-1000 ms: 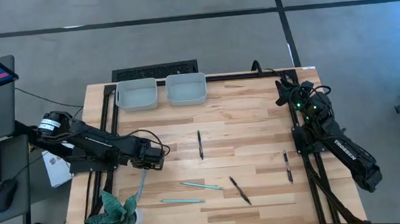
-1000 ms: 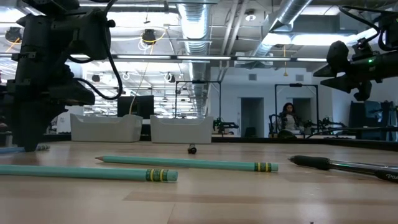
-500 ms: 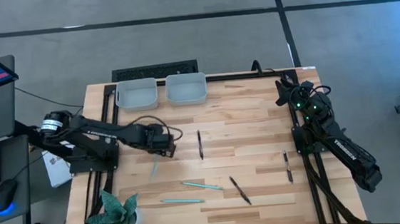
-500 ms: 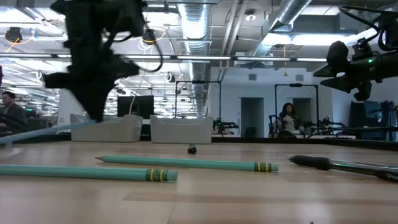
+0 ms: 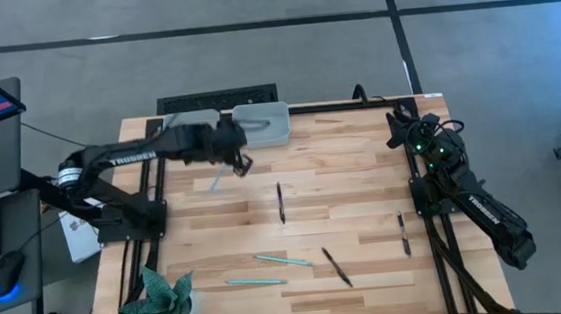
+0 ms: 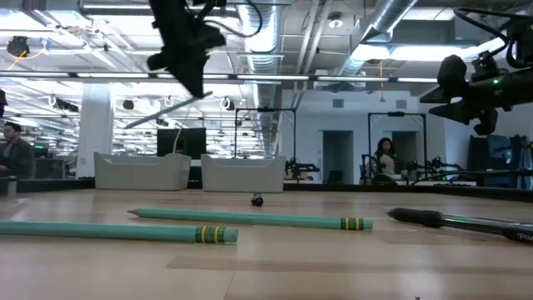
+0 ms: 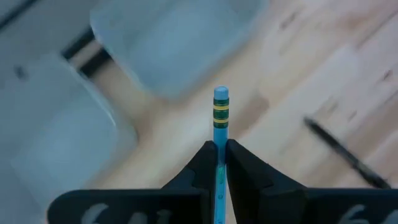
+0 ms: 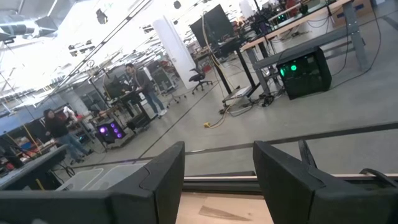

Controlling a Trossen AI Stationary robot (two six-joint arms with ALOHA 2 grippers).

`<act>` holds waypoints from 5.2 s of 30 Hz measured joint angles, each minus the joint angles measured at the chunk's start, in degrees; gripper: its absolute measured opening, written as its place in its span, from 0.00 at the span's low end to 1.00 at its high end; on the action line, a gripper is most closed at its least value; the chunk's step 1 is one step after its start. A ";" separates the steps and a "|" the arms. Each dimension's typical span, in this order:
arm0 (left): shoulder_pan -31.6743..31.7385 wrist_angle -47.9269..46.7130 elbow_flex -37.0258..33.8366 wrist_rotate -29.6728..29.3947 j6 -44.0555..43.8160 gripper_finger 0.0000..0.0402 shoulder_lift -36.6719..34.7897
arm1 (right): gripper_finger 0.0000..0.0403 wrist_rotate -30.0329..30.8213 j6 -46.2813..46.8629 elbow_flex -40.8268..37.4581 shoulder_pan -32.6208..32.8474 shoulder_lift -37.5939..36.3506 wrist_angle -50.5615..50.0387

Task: Sort pens & pencils
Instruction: Put the blue pencil into the left gray bin

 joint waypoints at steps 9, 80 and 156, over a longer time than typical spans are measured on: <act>15.24 -6.80 7.37 0.31 17.88 0.03 -0.10 | 0.53 0.00 6.90 0.01 -0.02 0.00 -0.01; 33.25 -1.40 7.16 8.78 48.03 0.03 18.90 | 0.53 0.42 9.94 -0.01 -0.01 0.09 -0.47; 34.85 -1.14 6.02 8.93 45.70 0.03 25.54 | 0.53 0.26 9.92 0.01 0.09 0.11 -1.45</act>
